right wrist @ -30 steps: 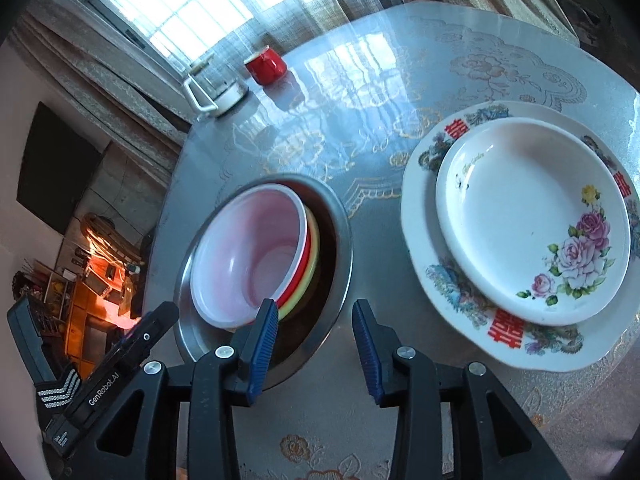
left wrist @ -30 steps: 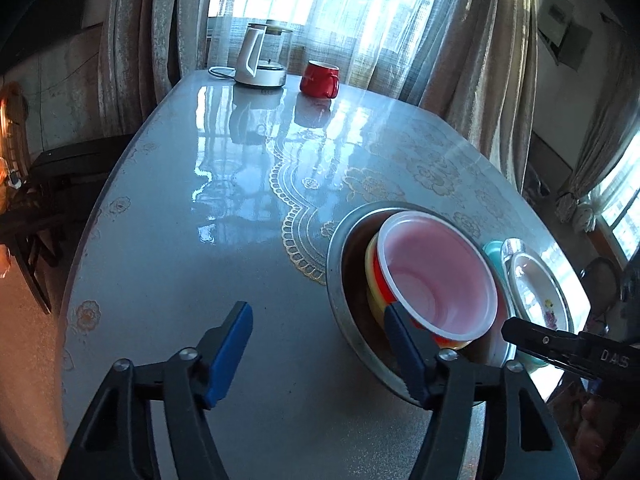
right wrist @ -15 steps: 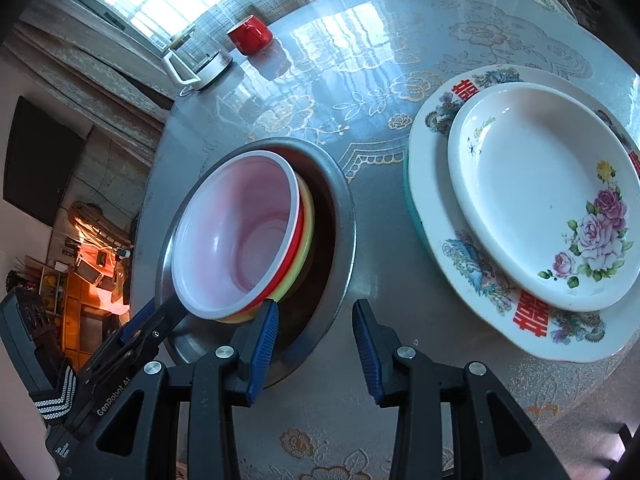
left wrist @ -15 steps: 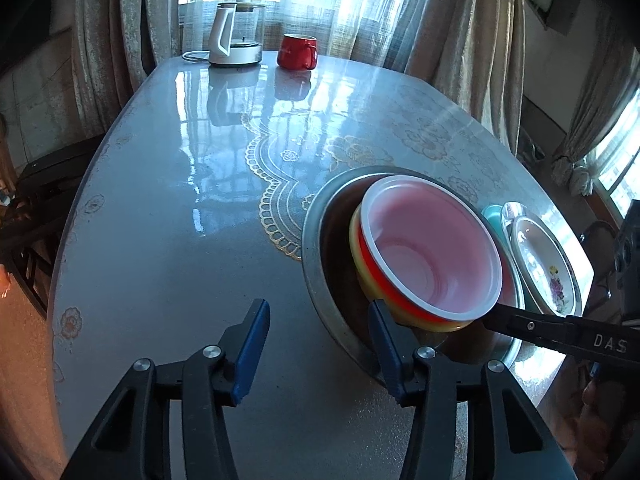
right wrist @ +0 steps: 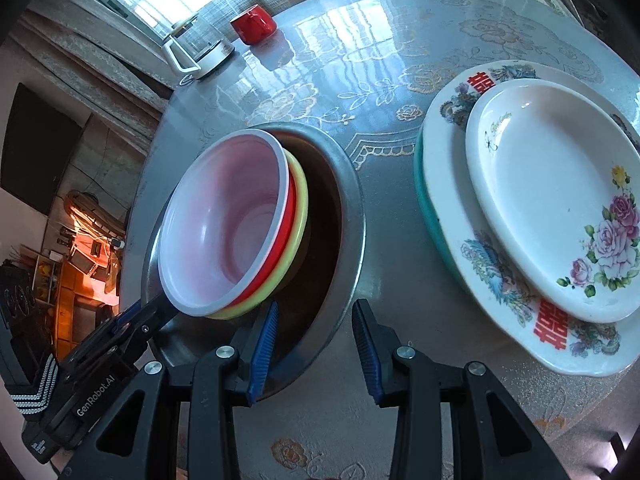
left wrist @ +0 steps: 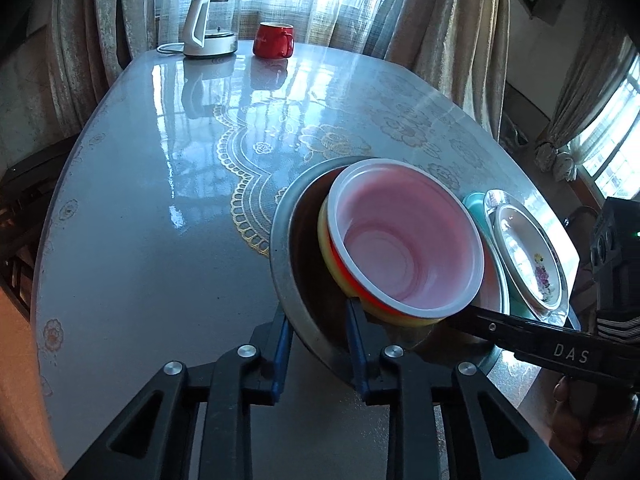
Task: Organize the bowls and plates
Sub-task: 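Lift the nested bowl stack and carry it over the plate stack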
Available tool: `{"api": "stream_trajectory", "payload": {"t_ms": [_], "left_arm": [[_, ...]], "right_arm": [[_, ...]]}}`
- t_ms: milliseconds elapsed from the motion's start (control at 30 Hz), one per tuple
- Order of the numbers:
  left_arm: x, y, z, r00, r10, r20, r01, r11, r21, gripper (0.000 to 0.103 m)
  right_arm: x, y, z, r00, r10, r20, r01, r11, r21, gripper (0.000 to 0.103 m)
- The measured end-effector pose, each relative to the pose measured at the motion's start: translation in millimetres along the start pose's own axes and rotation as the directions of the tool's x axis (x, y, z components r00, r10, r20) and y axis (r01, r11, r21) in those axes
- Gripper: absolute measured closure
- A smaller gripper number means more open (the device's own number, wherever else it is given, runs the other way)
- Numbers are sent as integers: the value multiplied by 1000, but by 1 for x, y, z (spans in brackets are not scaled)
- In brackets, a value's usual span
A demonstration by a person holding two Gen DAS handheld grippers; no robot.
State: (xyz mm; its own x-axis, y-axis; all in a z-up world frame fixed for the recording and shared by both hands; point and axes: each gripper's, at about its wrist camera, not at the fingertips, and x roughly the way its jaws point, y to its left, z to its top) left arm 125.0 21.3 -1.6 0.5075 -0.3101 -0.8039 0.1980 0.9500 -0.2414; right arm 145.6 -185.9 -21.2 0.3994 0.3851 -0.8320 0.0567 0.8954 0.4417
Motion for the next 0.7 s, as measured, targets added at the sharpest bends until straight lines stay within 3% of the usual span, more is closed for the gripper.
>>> {"api": "stream_trajectory", "payload": {"t_ms": [333, 700], "left_arm": [[2, 0, -1, 1000, 5, -2, -5, 1000, 5, 76], [0, 1, -8, 999, 13, 50, -11, 999, -44, 73]], "right_arm": [[9, 0, 2, 1000, 22, 7, -22, 1000, -16, 67], [12, 1, 0, 999, 46, 23, -45, 999, -27, 68]]}}
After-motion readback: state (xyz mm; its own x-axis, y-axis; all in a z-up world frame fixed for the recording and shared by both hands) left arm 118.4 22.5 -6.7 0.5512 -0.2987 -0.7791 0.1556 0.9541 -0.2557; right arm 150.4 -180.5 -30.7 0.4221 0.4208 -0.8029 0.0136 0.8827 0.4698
